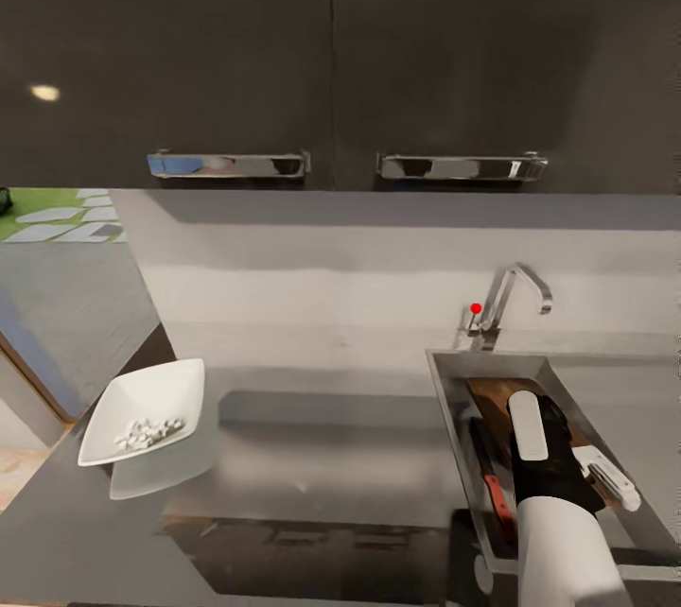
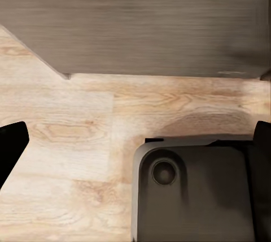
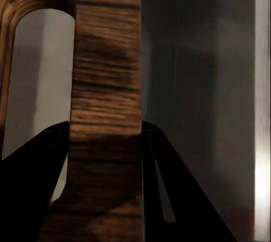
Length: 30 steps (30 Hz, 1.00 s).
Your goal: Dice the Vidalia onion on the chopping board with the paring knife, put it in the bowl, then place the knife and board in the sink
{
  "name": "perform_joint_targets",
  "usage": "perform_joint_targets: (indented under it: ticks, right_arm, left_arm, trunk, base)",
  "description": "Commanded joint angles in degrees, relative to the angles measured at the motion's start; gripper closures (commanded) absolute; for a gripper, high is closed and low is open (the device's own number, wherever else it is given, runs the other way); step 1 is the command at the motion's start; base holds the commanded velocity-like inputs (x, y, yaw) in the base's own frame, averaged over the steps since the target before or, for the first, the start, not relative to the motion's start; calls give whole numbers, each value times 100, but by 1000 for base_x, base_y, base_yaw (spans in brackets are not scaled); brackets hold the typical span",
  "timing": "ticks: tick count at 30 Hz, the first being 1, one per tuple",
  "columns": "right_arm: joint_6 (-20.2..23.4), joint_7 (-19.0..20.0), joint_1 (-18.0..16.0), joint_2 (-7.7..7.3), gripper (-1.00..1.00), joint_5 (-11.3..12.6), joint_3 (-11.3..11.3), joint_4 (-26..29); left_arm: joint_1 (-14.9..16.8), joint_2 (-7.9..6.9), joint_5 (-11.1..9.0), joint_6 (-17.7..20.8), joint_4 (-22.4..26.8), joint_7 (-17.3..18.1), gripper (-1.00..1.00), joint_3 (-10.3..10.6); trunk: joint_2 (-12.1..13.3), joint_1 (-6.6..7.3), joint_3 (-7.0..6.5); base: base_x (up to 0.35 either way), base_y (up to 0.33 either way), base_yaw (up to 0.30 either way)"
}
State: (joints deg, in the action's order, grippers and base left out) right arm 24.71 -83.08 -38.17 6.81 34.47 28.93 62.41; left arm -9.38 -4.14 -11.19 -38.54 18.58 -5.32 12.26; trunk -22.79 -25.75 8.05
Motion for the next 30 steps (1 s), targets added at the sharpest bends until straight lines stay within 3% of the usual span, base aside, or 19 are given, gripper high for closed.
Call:
perform_joint_targets:
  ticks: [1,30]
  right_arm:
    - [61,-24,-7,4,100,16,9,8]
    - [52,229,-7,4,100,-9,7,-122]
  left_arm:
    - [-2,-5,-14,-4,14,-56,-100,49]
    - [-2,-2,-15,-4,5,-49,-100,49]
  trunk:
    - [-12,-4,19]
    - [-12,-4,280]
  base:
    - [0,-3,-150]
    - [0,0,-14]
